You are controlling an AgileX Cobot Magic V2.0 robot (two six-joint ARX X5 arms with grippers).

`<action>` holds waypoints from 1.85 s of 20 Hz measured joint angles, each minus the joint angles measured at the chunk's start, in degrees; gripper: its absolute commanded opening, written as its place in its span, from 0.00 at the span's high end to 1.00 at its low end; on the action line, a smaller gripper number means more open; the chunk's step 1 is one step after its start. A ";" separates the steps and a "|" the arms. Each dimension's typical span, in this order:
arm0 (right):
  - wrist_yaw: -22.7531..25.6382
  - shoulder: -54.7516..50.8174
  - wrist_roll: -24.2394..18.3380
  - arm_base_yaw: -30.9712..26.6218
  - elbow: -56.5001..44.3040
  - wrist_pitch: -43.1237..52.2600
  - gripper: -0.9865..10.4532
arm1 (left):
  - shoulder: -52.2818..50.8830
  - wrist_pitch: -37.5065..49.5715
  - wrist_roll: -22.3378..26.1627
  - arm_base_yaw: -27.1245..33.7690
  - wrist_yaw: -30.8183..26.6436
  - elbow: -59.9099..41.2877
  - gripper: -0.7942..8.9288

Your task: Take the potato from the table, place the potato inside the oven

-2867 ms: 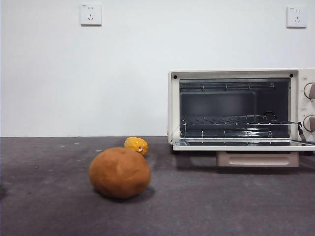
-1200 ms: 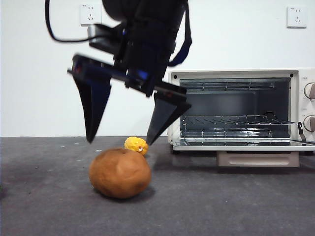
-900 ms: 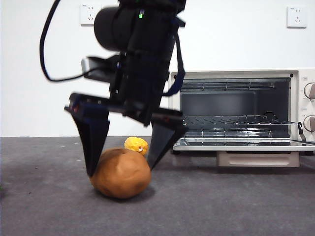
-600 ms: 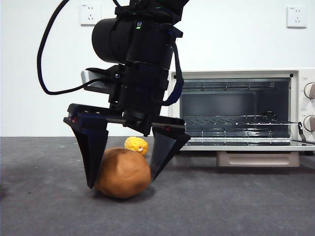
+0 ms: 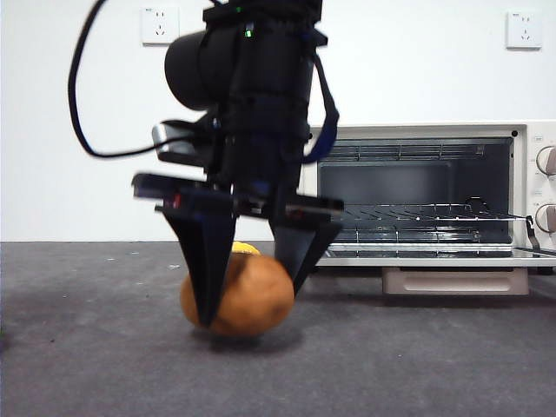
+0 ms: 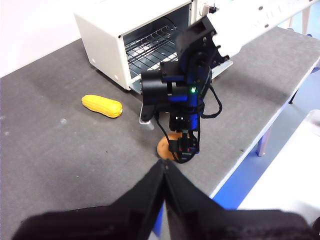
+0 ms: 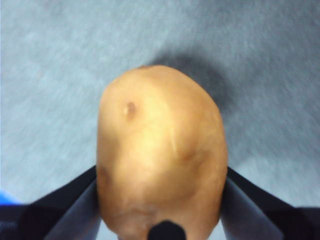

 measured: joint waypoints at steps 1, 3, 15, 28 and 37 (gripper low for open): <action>0.00 0.00 0.77 0.00 1.55 -1.99 0.84 | 0.00 0.00 0.00 0.00 0.00 0.00 0.93; 0.00 0.00 2.38 0.00 5.42 -5.57 0.84 | 0.00 0.02 0.00 0.00 0.00 0.00 0.93; 19.28 0.00 3.06 -1.18 24.26 -20.94 0.83 | 0.00 0.00 0.00 0.00 0.00 0.00 0.93; 24.81 -10.86 2.62 -9.11 20.50 -22.56 0.83 | 0.00 0.02 0.00 0.00 0.00 -0.02 0.93; 28.55 -42.73 2.47 -10.56 -15.58 -1.81 0.83 | 0.00 0.02 0.00 0.00 0.00 -0.02 0.93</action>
